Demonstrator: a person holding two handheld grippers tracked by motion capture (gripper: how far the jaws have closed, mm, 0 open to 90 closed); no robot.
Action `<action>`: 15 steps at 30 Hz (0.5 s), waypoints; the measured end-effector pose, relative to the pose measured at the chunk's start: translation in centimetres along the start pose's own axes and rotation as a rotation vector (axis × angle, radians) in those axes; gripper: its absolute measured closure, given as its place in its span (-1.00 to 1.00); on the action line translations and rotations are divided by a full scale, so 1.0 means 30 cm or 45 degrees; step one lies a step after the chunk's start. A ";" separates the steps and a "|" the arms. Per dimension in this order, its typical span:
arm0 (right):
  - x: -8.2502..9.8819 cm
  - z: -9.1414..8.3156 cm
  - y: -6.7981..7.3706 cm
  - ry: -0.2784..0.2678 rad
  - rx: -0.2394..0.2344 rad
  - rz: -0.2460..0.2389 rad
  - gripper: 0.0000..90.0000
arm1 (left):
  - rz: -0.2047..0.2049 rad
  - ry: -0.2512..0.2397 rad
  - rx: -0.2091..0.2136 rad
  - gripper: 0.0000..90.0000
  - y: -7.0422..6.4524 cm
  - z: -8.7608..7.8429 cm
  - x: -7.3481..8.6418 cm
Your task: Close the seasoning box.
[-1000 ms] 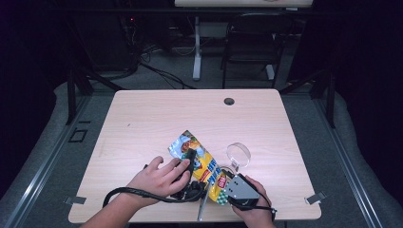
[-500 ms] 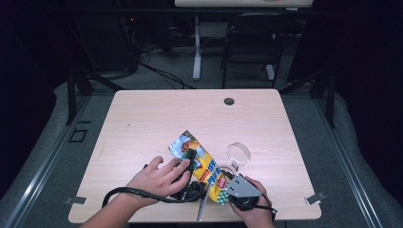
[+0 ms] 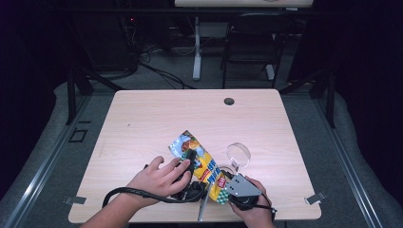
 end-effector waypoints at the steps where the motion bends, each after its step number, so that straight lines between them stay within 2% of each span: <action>1: 0.000 0.000 0.000 0.000 0.000 0.000 0.58 | 0.001 -0.001 0.001 0.59 0.000 0.000 0.000; 5: 0.000 0.002 0.000 -0.002 -0.004 0.007 0.58 | -0.017 0.002 0.014 0.61 -0.004 0.000 0.000; 15: 0.000 0.001 -0.001 -0.005 -0.001 0.004 0.58 | 0.014 0.001 0.006 0.62 0.006 -0.004 -0.004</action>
Point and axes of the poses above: each handheld gripper's, and its own axes: z roughly forward along the jaws, x roughly out of its underside, y roughly to its left, the point moved 4 cm from there along z, roughly forward along the jaws, and after that the axes turned 7 degrees about -x, right-handed, at the moved point
